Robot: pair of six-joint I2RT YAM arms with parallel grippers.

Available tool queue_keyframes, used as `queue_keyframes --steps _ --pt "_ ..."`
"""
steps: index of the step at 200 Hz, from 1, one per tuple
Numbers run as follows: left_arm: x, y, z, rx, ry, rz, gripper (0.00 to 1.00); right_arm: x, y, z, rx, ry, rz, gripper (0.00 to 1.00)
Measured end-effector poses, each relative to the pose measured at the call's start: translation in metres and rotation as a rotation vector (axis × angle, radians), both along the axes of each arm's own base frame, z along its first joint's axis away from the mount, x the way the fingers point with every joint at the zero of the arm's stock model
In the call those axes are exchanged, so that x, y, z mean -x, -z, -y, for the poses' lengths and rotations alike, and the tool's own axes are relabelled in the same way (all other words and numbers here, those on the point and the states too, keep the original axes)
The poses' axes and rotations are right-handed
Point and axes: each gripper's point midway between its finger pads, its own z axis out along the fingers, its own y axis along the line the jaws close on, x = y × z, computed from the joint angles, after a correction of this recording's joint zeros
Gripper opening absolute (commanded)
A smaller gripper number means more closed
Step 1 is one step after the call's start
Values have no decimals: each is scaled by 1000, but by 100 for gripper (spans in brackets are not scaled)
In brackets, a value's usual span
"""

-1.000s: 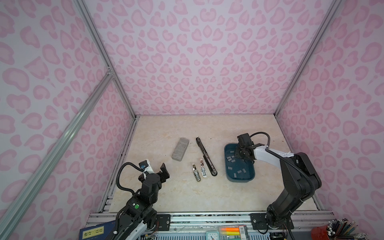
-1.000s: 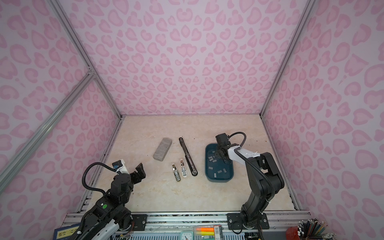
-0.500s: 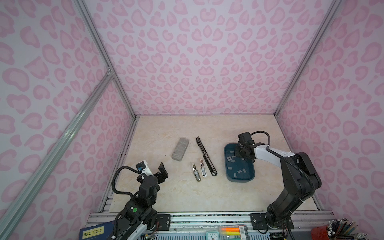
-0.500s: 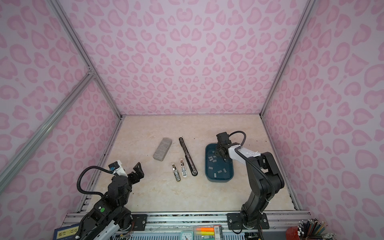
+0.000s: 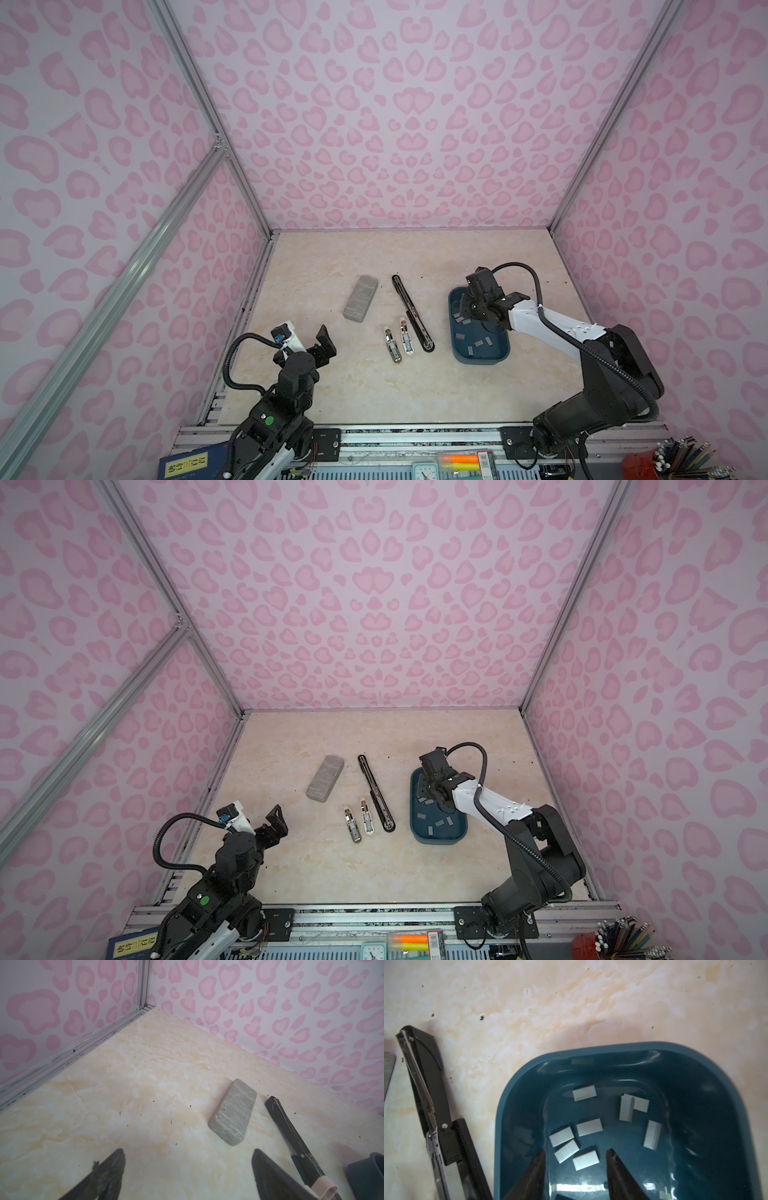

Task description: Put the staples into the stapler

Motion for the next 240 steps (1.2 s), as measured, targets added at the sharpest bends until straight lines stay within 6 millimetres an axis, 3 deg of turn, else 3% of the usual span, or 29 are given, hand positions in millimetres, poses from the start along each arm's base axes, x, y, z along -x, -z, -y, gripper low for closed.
queue_keyframes --steps 95,240 --pt "-2 11 5 -16 23 -50 96 8 23 -3 39 44 -48 68" --pt "-3 15 5 -29 19 -75 96 12 46 5 116 58 -91 65"
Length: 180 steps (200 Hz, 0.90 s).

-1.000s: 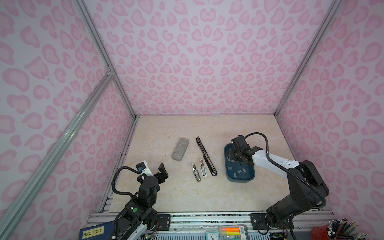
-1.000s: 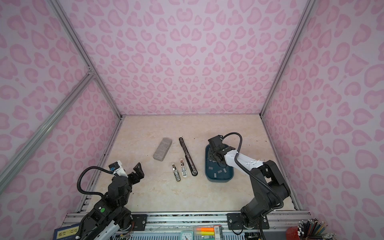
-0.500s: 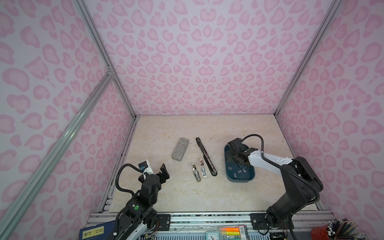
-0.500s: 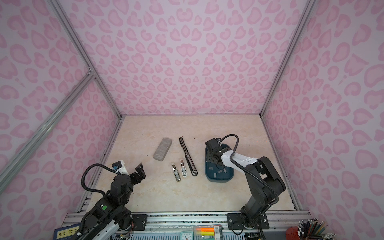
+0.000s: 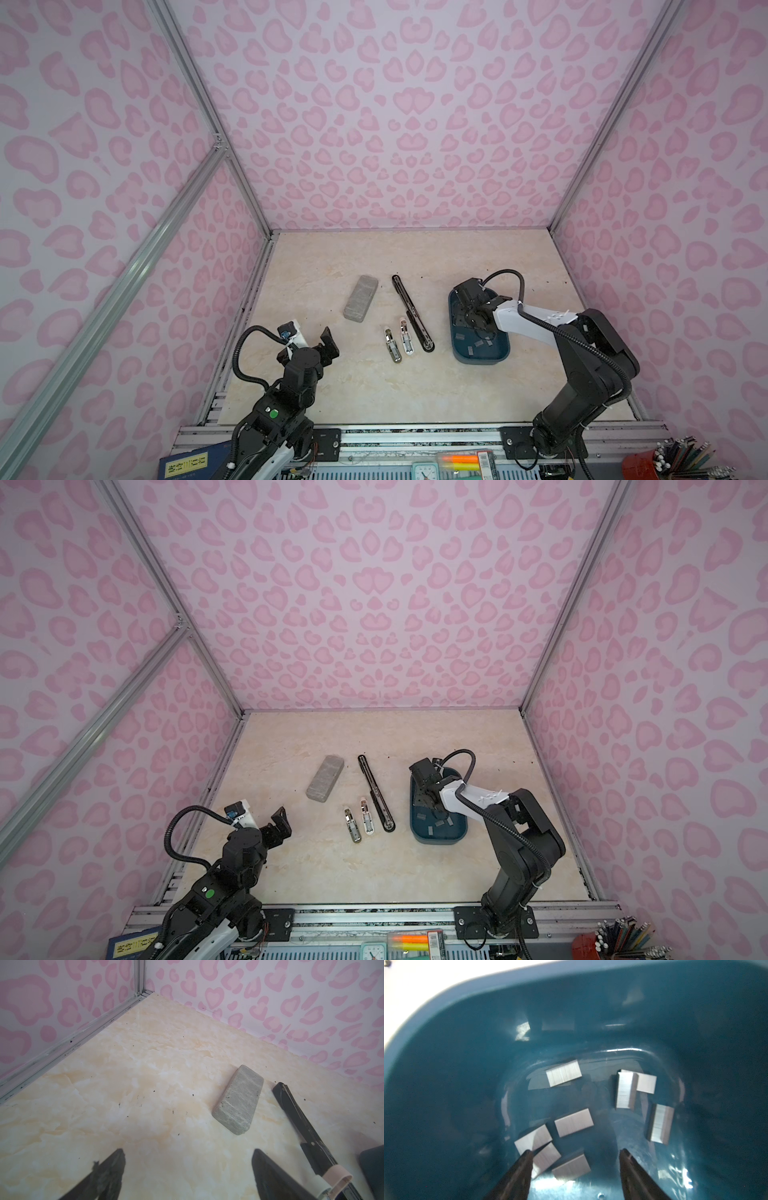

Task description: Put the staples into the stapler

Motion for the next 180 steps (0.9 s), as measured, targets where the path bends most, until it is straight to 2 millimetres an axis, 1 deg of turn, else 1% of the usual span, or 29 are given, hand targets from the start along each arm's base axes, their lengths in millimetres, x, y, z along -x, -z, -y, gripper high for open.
queue_keyframes --steps 34,73,118,154,180 --pt "0 1 0 -4 -3 -4 96 1 1 4 17 7 2 62" --pt "-1 -1 0 -3 -4 -1 96 4 2 7 22 11 0 54" --pt "-1 -1 0 -3 -4 -1 96 12 6 12 32 19 -18 49" --pt "-1 -1 0 -3 -4 -1 96 17 3 17 37 32 -13 47" --pt "-1 -1 0 -2 -4 0 96 18 4 18 38 35 -15 42"
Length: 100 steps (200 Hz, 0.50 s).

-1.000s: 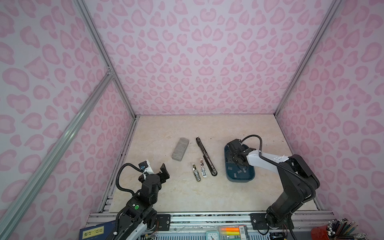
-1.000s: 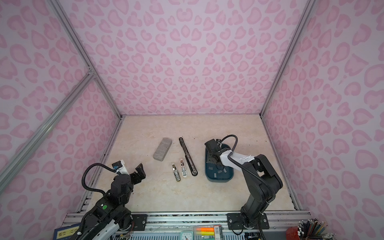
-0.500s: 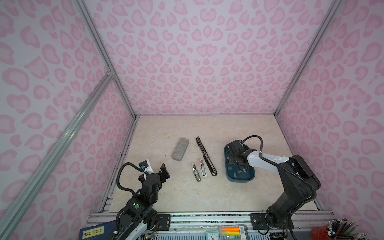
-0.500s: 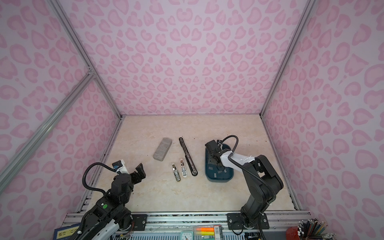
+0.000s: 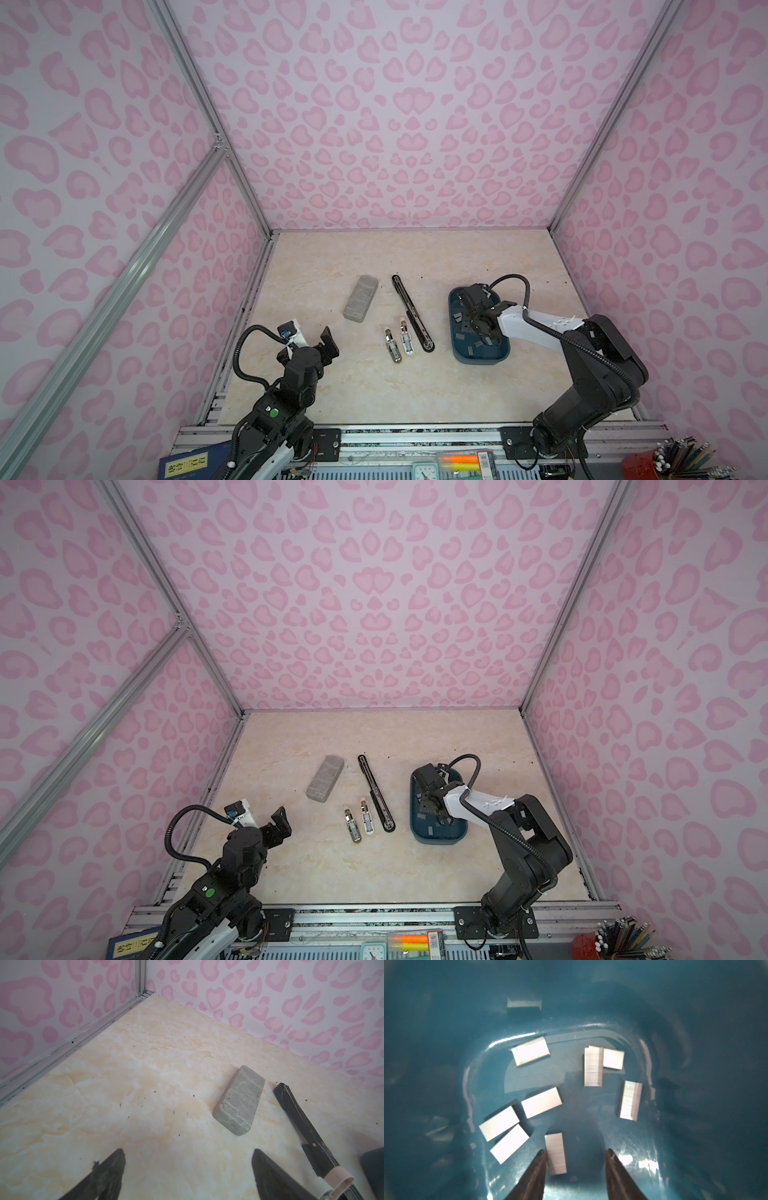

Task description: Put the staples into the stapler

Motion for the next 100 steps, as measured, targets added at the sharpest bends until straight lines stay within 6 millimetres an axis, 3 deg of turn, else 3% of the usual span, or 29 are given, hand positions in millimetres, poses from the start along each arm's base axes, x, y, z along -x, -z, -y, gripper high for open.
queue_keyframes --steps 25,100 --pt "0 0 0 0 0 0 96 -2 0 -1 0 -2 0 39" --pt "0 0 0 0 0 0 96 -7 3 -3 -16 -11 -4 17"
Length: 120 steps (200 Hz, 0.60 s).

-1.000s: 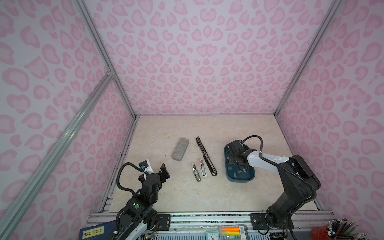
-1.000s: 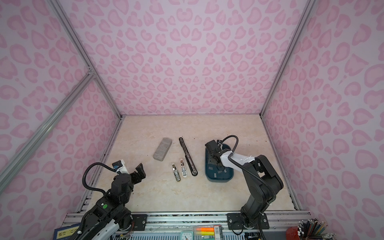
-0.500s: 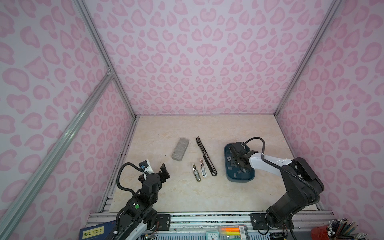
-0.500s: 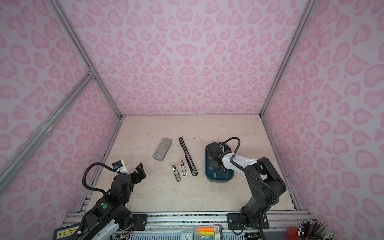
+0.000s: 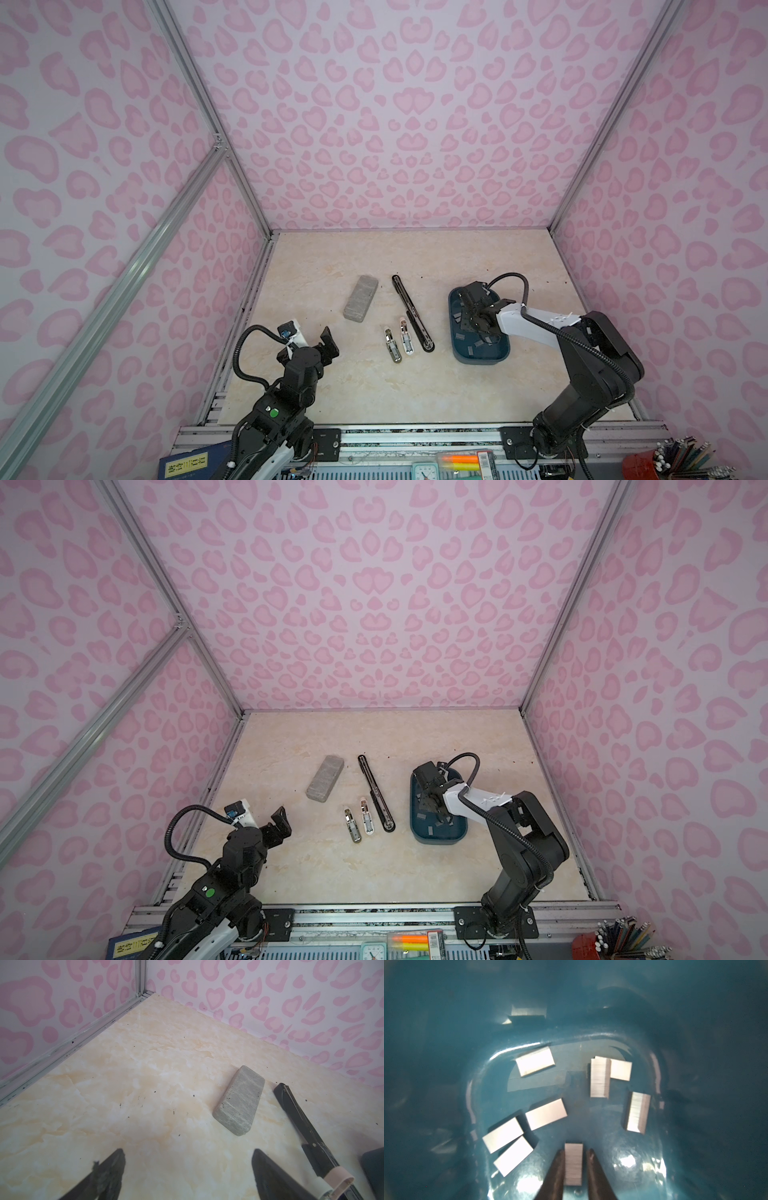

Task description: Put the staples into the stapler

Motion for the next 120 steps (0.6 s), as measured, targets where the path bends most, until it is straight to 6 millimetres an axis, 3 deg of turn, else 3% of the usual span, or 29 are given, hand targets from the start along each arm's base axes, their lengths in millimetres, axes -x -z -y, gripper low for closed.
queue_keyframes --steps 91,120 --pt "0 0 0 0 0 0 96 -2 1 0 -7 2 11 12" --pt "0 2 0 -5 1 -10 96 -4 -10 -1 -22 3 42 11"
